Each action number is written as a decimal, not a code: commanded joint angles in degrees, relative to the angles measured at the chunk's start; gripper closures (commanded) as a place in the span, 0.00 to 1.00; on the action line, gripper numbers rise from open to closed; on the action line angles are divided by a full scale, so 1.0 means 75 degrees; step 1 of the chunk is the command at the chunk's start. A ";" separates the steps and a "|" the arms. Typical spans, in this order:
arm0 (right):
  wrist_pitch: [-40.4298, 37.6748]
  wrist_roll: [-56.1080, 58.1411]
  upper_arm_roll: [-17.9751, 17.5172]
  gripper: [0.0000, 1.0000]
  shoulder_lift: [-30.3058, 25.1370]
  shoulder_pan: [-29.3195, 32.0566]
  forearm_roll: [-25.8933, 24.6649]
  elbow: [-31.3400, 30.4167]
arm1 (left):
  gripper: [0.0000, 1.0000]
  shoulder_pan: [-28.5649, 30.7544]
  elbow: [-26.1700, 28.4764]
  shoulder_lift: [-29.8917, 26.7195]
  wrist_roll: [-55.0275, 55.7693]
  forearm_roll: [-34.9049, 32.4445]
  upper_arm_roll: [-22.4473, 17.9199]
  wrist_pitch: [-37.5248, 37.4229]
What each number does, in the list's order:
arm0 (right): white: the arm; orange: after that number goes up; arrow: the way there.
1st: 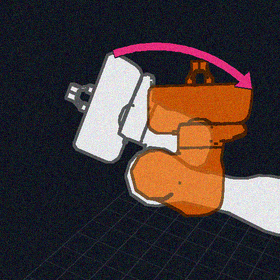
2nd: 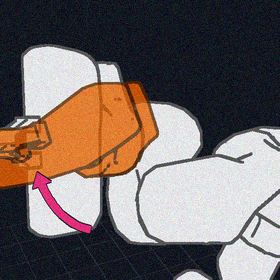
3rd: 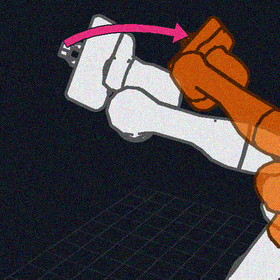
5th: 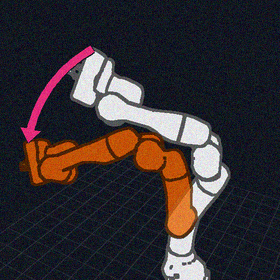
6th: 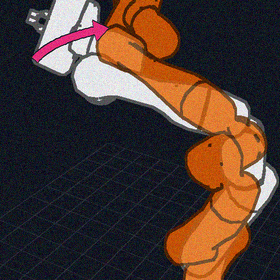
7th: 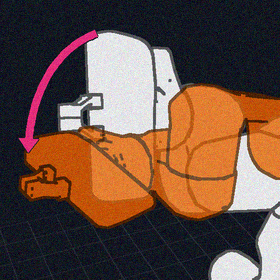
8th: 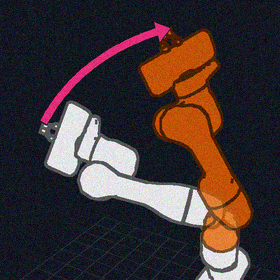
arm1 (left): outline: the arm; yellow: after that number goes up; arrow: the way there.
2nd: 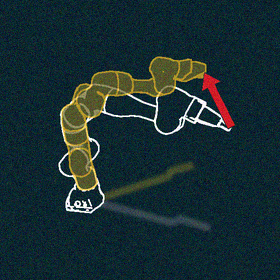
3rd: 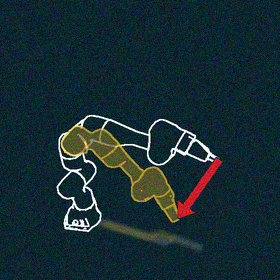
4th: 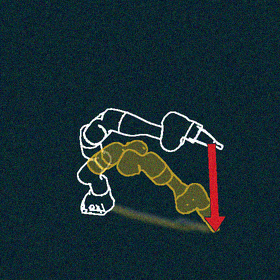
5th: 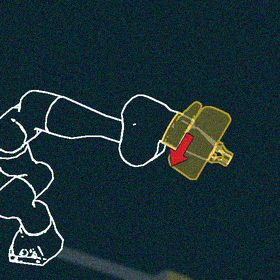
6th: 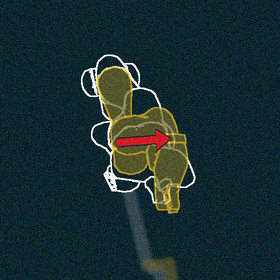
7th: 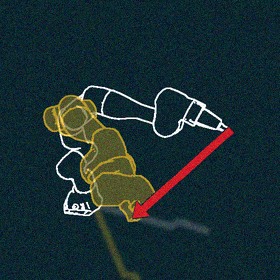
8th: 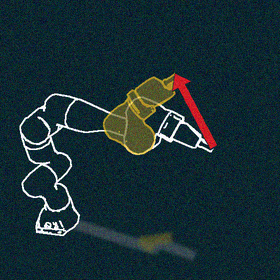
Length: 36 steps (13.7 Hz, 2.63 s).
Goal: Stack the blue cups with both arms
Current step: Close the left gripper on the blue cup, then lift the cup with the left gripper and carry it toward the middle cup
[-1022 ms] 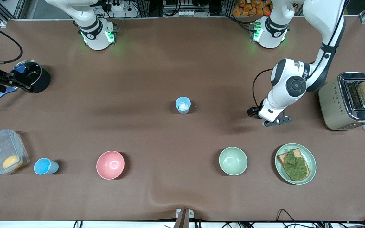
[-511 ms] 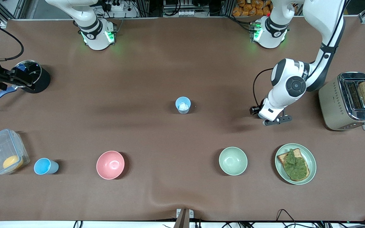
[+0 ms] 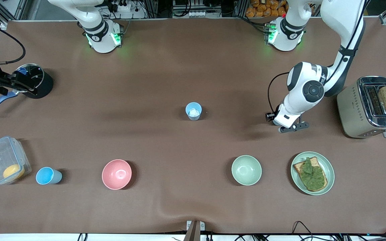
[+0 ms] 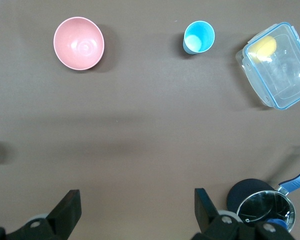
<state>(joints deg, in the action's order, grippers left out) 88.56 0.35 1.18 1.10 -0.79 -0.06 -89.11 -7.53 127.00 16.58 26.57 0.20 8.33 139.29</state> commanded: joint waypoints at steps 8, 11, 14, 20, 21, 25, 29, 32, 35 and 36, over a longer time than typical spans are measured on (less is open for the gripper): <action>-0.0008 -0.0047 0.0031 0.00 -0.0264 0.0059 -0.0039 -0.0084 | 0.64 0.0043 0.0175 -0.0043 -0.0097 0.0032 0.0003 0.0049; -0.0020 -0.0059 0.0031 0.00 -0.0335 0.0047 0.0008 -0.0154 | 0.69 0.0113 0.0176 -0.0043 -0.0226 0.0032 0.0003 -0.0010; 0.0004 0.0058 0.0042 0.00 -0.0335 0.0071 0.0078 -0.0294 | 0.76 0.0125 0.0199 -0.0055 -0.0238 0.0031 0.0003 -0.0021; 0.0109 0.0058 0.0042 0.00 -0.0335 0.0106 0.0113 -0.0155 | 1.00 0.0160 0.0269 -0.0171 -0.0192 0.0032 0.0003 -0.0022; 0.0156 0.0047 0.0031 0.00 -0.0335 0.0083 0.0113 -0.0154 | 1.00 0.0160 0.0258 -0.0218 -0.0168 0.0043 0.0003 -0.0033; 0.0191 0.0047 0.0031 0.00 -0.0300 0.0082 0.0113 -0.0154 | 1.00 0.0137 -0.0186 -0.0781 -0.0156 0.0043 -0.0009 -0.1156; 0.0133 0.0082 0.0042 0.00 -0.0311 0.0106 0.0113 -0.0166 | 1.00 -0.0131 -0.0983 -0.0746 0.0463 0.0031 0.0003 -0.2013; 0.0051 0.0537 0.0054 0.00 -0.0323 0.0351 0.0113 -0.0224 | 1.00 -0.0542 -0.1813 -0.0723 0.1459 0.0020 0.0003 -0.2830; -0.0113 0.0621 0.0054 0.00 -0.0346 0.0539 0.0113 -0.0224 | 1.00 -0.0975 -0.2670 -0.0641 0.2151 0.0031 0.0003 -0.3746; -0.0113 0.0632 0.0054 0.00 -0.0346 0.0586 0.0113 -0.0224 | 1.00 -0.1081 -0.2939 -0.0559 0.2350 0.0055 0.0003 -0.3864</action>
<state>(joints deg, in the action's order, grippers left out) 88.11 4.03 2.21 -0.11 2.02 0.17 -89.74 -14.06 109.53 10.91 41.24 0.20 8.72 113.58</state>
